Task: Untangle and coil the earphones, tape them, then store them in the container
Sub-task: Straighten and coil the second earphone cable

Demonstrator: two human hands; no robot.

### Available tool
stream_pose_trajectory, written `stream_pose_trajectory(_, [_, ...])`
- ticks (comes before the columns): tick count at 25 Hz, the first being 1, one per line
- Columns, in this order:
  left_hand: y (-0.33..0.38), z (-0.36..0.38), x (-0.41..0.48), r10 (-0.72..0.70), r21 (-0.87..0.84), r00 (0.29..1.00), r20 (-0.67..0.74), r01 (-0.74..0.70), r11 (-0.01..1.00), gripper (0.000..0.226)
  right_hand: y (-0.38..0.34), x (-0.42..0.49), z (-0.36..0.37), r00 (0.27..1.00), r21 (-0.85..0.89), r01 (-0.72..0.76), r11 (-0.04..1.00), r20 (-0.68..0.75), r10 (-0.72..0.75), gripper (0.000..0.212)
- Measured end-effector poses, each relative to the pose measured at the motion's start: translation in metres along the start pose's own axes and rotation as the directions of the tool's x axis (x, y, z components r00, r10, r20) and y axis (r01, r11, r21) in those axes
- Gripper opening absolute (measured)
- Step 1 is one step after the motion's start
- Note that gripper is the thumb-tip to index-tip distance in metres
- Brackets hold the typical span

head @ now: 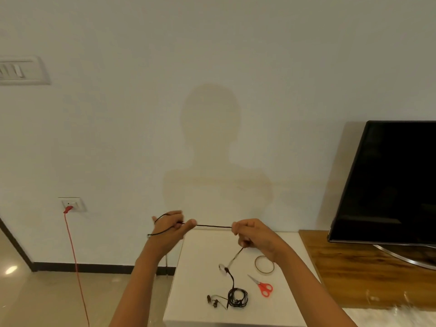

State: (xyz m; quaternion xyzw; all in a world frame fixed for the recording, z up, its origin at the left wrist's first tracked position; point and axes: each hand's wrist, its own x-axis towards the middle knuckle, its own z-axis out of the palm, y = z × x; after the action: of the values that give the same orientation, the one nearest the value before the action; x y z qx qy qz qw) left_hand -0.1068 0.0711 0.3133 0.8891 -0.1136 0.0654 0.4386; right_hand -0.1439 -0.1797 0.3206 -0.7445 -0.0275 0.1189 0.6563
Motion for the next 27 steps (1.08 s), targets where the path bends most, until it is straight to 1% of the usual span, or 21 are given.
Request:
stream_pose_trajectory(2, [-0.010,-0.012,-0.005,-0.137,-0.095,0.989,-0.057,0.131,0.987,0.042,0.008,0.000,-0.013,0.996,0.155,-0.034,0.987,-0.075,0.046,0.025])
stream_pose_trajectory(4, [-0.018,-0.015,-0.009,-0.226,-0.113,0.970,-0.084,0.216,0.970,0.051,0.014,0.002,-0.019,0.986,0.307,-0.050,0.950,-0.133,0.095,0.024])
stream_pose_trajectory(5, [-0.019,-0.012,-0.009,-0.285,-0.212,0.957,-0.053,0.268,0.940,0.052,0.017,0.003,-0.017,0.981,0.336,-0.055,0.940,-0.158,0.114,0.023])
stream_pose_trajectory(6, [-0.016,-0.007,-0.009,-0.358,-0.394,0.933,0.020,0.337,0.855,0.049,0.018,0.005,-0.012,0.975,0.323,-0.061,0.945,-0.185,0.126,0.022])
stream_pose_trajectory(7, [-0.011,-0.001,-0.008,-0.399,-0.603,0.907,0.138,0.396,0.693,0.046,0.020,0.006,-0.004,0.966,0.264,-0.068,0.962,-0.223,0.129,0.021])
stream_pose_trajectory(8, [-0.002,0.006,-0.008,-0.390,-0.772,0.886,0.252,0.427,0.470,0.046,0.021,0.008,0.005,0.956,0.163,-0.077,0.984,-0.268,0.119,0.022])
stream_pose_trajectory(9, [0.010,0.013,-0.008,-0.336,-0.869,0.885,0.324,0.418,0.265,0.048,0.024,0.010,0.012,0.946,0.022,-0.090,0.996,-0.312,0.093,0.023])
stream_pose_trajectory(10, [0.024,0.020,-0.008,-0.274,-0.911,0.896,0.350,0.394,0.125,0.050,0.026,0.011,0.019,0.942,-0.157,-0.105,0.982,-0.333,0.048,0.025])
stream_pose_trajectory(11, [0.037,0.027,-0.008,-0.220,-0.936,0.918,0.330,0.349,0.053,0.052,0.029,0.012,0.025,0.949,-0.346,-0.115,0.931,-0.315,0.001,0.026])
stream_pose_trajectory(12, [0.048,0.034,-0.007,-0.183,-0.957,0.940,0.287,0.291,-0.005,0.053,0.032,0.012,0.030,0.964,-0.491,-0.115,0.864,-0.264,-0.022,0.027])
stream_pose_trajectory(13, [0.055,0.039,-0.005,-0.157,-0.968,0.956,0.250,0.246,-0.039,0.054,0.034,0.011,0.034,0.979,-0.568,-0.107,0.816,-0.202,-0.012,0.027])
stream_pose_trajectory(14, [0.059,0.043,-0.004,-0.138,-0.974,0.965,0.224,0.221,-0.038,0.054,0.034,0.008,0.037,0.990,-0.587,-0.093,0.804,-0.140,0.012,0.027])
stream_pose_trajectory(15, [0.059,0.047,-0.002,-0.133,-0.978,0.972,0.194,0.203,0.057,0.053,0.031,0.004,0.039,0.996,-0.566,-0.077,0.820,-0.083,0.036,0.026])
stream_pose_trajectory(16, [0.055,0.048,-0.002,-0.137,-0.949,0.977,0.161,0.192,0.251,0.052,0.026,-0.001,0.040,0.998,-0.505,-0.064,0.860,-0.042,0.050,0.025])
stream_pose_trajectory(17, [0.050,0.048,-0.003,-0.121,-0.849,0.983,0.137,0.180,0.497,0.051,0.020,-0.005,0.038,0.998,-0.411,-0.060,0.909,-0.036,0.049,0.026])
stream_pose_trajectory(18, [0.044,0.047,-0.005,-0.092,-0.701,0.989,0.113,0.145,0.699,0.049,0.012,-0.009,0.035,0.997,-0.304,-0.061,0.951,-0.063,0.044,0.028])
stream_pose_trajectory(19, [0.038,0.047,-0.007,-0.053,-0.569,0.993,0.102,0.102,0.816,0.044,0.004,-0.011,0.031,0.993,-0.192,-0.065,0.979,-0.110,0.044,0.030])
stream_pose_trajectory(21, [0.027,0.044,-0.012,0.018,-0.389,0.986,0.166,0.048,0.920,0.041,-0.010,-0.013,0.018,0.983,0.014,-0.054,0.998,-0.176,0.056,0.032])
stream_pose_trajectory(23, [0.014,0.043,-0.018,0.071,-0.278,0.955,0.288,0.013,0.961,0.045,-0.022,-0.012,0.007,0.979,0.133,-0.039,0.990,-0.193,0.065,0.031])
stream_pose_trajectory(25, [0.005,0.039,-0.024,0.097,-0.243,0.934,0.344,-0.011,0.970,0.037,-0.028,-0.012,-0.001,0.981,0.148,-0.046,0.988,-0.181,0.073,0.028])
stream_pose_trajectory(27, [-0.002,0.036,-0.029,0.084,-0.225,0.944,0.319,-0.011,0.974,0.032,-0.026,-0.011,-0.003,0.984,0.150,-0.051,0.987,-0.163,0.076,0.026])
